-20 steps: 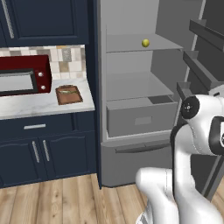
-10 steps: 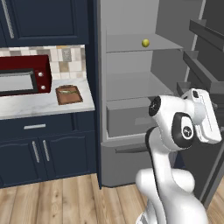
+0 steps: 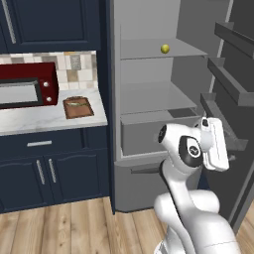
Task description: Retrieve a lemon from the fridge and place it on the cutting board with the fish.
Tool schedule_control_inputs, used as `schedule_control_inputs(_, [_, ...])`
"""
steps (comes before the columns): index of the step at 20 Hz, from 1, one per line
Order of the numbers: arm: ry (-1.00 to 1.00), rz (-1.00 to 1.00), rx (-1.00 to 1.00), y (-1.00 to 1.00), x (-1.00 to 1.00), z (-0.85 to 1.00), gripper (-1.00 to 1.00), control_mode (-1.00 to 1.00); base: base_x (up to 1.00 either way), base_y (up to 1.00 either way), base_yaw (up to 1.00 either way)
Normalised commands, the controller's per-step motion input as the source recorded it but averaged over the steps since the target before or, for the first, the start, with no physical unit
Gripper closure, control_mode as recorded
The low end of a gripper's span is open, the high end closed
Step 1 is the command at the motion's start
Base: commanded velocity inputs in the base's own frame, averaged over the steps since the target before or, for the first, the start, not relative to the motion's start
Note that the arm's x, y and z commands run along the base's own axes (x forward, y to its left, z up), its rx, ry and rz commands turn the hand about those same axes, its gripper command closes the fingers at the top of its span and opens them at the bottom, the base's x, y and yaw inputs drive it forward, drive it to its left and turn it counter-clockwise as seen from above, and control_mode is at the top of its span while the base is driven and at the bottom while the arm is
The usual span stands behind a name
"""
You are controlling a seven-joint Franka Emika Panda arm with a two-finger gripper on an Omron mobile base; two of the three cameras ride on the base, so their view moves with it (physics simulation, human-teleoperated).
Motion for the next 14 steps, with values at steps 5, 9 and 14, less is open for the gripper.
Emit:
schedule_control_inputs(5, [-0.08, -0.07, 0.0, -0.3, 0.36, -0.69, -1.0, -1.0, 0.0, 0.0, 0.0])
schedule_control_inputs(9, [-0.09, -0.05, 0.0, -0.04, 0.44, -0.46, -1.0, -1.0, 0.0, 0.0, 0.0])
schedule_control_inputs(14, [-0.05, -0.01, 0.0, 0.0, 0.65, -0.12, -1.0, -1.0, 0.0, 0.0, 0.0])
